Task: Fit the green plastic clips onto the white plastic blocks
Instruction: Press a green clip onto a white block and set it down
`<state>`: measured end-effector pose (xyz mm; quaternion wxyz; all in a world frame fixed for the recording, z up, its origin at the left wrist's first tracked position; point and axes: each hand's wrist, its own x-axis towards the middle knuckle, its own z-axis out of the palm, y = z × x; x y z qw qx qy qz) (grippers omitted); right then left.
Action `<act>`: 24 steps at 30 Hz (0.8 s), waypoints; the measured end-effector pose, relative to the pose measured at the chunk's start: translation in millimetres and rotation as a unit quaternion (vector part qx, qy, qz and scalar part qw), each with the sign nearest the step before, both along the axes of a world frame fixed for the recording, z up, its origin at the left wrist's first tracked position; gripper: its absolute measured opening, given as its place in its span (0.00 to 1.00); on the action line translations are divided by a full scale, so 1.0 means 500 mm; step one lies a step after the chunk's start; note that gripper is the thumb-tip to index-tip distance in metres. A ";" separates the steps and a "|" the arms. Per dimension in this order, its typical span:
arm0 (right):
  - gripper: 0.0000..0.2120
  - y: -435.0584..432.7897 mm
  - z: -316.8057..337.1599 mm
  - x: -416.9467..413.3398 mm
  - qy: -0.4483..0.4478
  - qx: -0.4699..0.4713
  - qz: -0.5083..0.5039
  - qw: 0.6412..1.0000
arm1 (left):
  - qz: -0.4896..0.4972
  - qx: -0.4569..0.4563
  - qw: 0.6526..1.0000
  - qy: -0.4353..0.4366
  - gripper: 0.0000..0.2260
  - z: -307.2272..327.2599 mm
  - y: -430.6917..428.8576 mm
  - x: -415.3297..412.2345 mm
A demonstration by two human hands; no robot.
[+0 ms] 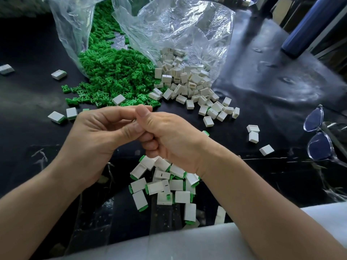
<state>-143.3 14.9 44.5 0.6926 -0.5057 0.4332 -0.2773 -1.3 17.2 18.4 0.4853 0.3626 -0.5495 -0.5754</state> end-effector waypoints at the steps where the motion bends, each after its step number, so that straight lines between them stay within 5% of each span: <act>1: 0.18 0.000 0.000 0.000 0.003 -0.002 0.001 1.000 | 0.001 0.000 1.000 -0.001 0.16 0.000 0.000 -0.001; 12: 0.16 -0.006 0.006 -0.007 -0.048 0.043 0.015 0.998 | 0.026 0.044 0.998 0.024 0.13 0.008 -0.001 -0.010; 24: 0.19 -0.008 0.002 -0.010 0.038 -0.015 0.013 0.999 | 0.013 0.075 0.997 0.011 0.11 0.011 -0.006 -0.001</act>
